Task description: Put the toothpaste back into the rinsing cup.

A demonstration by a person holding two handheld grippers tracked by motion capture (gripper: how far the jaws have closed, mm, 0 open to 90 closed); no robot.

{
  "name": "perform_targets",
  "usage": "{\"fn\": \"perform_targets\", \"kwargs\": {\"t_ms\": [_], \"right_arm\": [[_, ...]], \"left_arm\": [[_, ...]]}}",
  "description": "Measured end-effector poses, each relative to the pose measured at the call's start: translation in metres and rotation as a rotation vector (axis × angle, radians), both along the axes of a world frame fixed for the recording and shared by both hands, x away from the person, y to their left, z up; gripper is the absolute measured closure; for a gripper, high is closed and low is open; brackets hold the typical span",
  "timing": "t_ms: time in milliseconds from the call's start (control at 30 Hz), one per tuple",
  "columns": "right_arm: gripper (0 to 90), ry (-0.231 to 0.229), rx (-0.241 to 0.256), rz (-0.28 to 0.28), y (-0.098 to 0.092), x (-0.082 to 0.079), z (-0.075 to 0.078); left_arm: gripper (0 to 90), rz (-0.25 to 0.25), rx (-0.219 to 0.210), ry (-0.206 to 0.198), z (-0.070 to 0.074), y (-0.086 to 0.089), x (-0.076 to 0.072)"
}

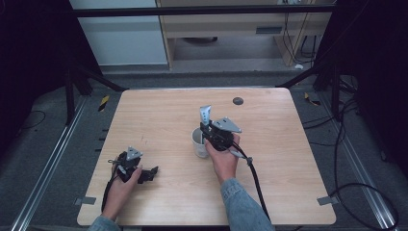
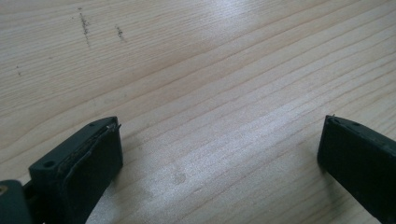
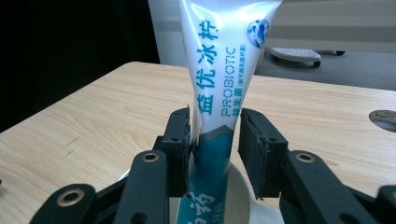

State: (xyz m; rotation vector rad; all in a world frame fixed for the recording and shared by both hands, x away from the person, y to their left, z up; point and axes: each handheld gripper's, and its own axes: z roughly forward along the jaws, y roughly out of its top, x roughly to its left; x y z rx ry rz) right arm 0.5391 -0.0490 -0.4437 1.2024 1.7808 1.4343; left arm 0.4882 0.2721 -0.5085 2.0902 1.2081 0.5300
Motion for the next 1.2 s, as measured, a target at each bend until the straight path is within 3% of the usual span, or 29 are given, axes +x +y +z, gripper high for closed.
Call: {"fn": "perform_targets", "kwargs": {"t_ms": [633, 1200], "right_arm": [[48.6, 0.017, -0.002, -0.006, -0.001, -0.003, 0.006], [32.1, 0.025, -0.05, 0.023, -0.002, -0.01, 0.018]], "left_arm": [[0.0, 0.0, 0.0, 0.0, 0.0, 0.0, 0.0], [0.0, 0.0, 0.0, 0.0, 0.0, 0.0, 0.0]]}}
